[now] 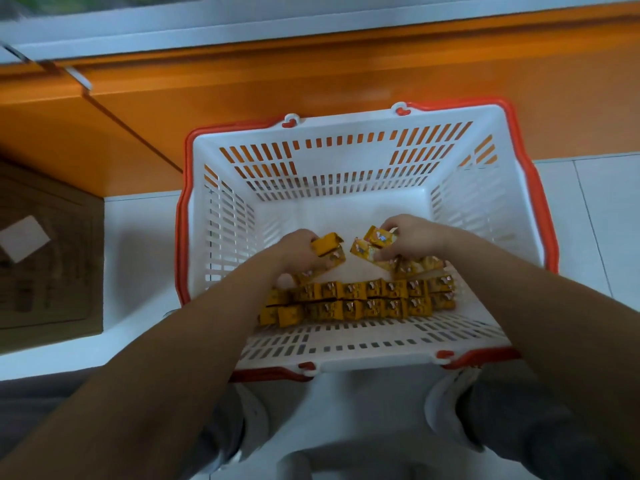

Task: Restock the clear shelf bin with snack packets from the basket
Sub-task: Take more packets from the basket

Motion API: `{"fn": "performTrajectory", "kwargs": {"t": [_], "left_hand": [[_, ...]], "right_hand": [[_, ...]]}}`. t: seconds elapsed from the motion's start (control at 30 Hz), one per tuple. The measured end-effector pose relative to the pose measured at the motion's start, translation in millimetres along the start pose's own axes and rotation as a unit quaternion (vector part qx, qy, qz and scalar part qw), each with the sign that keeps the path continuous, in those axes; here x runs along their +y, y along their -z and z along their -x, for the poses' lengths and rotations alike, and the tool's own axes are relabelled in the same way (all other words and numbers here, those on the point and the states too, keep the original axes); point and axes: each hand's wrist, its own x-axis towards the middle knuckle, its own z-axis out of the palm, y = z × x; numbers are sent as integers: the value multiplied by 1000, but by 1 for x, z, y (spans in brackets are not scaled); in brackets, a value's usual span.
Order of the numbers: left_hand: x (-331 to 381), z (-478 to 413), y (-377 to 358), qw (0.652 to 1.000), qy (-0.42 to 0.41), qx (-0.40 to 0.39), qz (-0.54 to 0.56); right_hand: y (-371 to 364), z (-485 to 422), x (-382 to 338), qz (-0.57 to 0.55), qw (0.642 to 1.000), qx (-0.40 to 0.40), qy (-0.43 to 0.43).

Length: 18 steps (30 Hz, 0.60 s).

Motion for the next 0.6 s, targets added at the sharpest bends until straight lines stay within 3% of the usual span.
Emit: {"fn": "performTrajectory", "kwargs": {"t": [0.13, 0.3, 0.4, 0.6], "left_hand": [[21, 18, 26, 990, -9, 70, 120], [61, 71, 65, 945, -21, 64, 321], [92, 123, 93, 929, -77, 33, 360], [148, 226, 139, 884, -178, 75, 425]], "right_hand": [[12, 22, -10, -167, 985, 38, 20], [34, 73, -55, -361, 930, 40, 56], [59, 121, -90, -381, 919, 40, 93], [104, 235, -149, -388, 894, 74, 212]]}}
